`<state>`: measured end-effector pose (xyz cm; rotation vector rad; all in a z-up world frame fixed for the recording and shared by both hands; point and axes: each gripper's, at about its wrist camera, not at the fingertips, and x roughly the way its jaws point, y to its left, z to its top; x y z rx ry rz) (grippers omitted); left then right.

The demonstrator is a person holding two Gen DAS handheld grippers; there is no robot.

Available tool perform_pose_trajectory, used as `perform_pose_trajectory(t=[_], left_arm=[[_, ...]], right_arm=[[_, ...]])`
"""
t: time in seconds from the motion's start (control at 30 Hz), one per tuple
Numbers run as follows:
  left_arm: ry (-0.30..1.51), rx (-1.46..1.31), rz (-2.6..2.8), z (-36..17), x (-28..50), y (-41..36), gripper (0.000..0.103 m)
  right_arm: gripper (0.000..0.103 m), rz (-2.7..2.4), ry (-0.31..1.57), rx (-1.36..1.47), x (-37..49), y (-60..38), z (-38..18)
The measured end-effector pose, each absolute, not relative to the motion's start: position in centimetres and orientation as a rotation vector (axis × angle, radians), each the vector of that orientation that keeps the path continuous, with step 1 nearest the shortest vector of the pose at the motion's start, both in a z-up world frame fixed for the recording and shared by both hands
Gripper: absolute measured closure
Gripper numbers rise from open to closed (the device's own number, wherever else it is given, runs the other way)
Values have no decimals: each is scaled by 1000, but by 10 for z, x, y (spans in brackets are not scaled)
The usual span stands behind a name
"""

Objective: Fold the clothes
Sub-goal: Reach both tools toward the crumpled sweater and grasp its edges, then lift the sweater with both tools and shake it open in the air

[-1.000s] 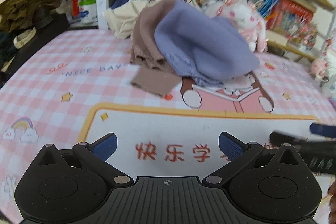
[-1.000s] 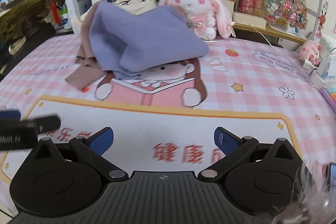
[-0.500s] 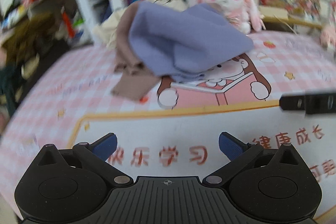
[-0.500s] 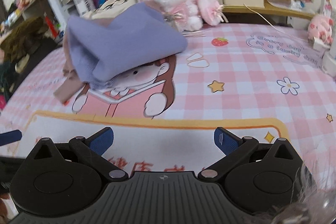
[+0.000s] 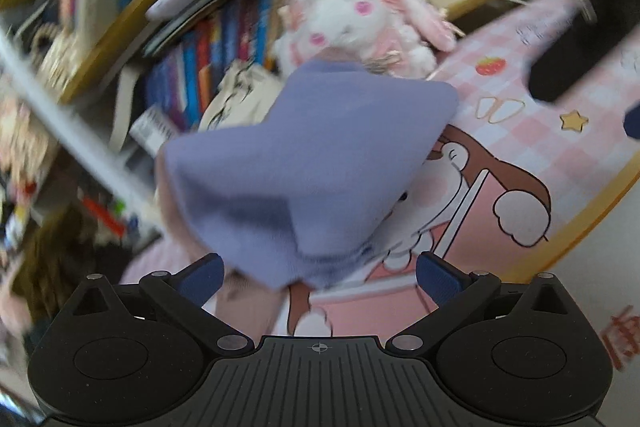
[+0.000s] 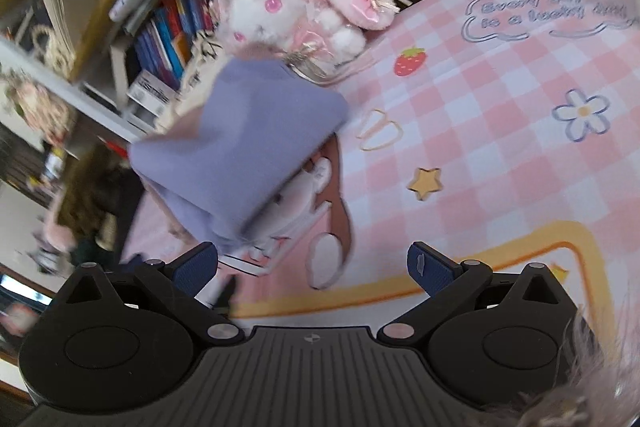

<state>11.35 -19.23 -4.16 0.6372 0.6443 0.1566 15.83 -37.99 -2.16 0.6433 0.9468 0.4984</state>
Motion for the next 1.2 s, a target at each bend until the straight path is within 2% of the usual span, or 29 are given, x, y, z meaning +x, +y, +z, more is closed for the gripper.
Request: perform_pose_trajectory(t=[0.17, 0.27, 0.3, 0.33, 0.4, 0.43, 0.7, 0.83, 0.87, 0.9, 0.97, 1.0, 1.03, 1.2], left_arm=[[588, 794, 171, -57, 138, -207, 4], [576, 787, 207, -61, 155, -205, 6], [572, 781, 220, -62, 159, -203, 13], [570, 771, 226, -61, 162, -200, 22], [590, 736, 206, -57, 165, -193, 78], [602, 716, 189, -54, 165, -190, 86], [498, 443, 54, 35, 98, -180, 90], [482, 414, 4, 54, 58, -184, 90], [478, 445, 2, 54, 49, -188, 90], [474, 476, 0, 53, 40, -192, 90], [481, 504, 12, 50, 26, -193, 90], [490, 479, 13, 52, 21, -191, 90], [498, 444, 6, 56, 15, -188, 90], [379, 350, -50, 99, -10, -189, 91]], right_arm=[[2, 505, 957, 746, 165, -385, -19], [2, 518, 964, 805, 167, -389, -19], [2, 523, 967, 826, 168, -389, -20], [2, 529, 970, 847, 169, -389, -21], [2, 546, 976, 889, 170, -389, -23], [2, 554, 980, 908, 170, -388, -25], [2, 582, 1017, 1170, 176, -374, -53], [4, 584, 1039, 1318, 175, -373, -66], [8, 578, 1043, 1343, 174, -374, -68], [24, 573, 1047, 1368, 172, -376, -70], [84, 579, 1038, 1377, 171, -383, -68], [90, 600, 1027, 1368, 171, -387, -65], [92, 620, 1017, 1358, 172, -391, -62], [93, 784, 734, 1264, 169, -417, 17]])
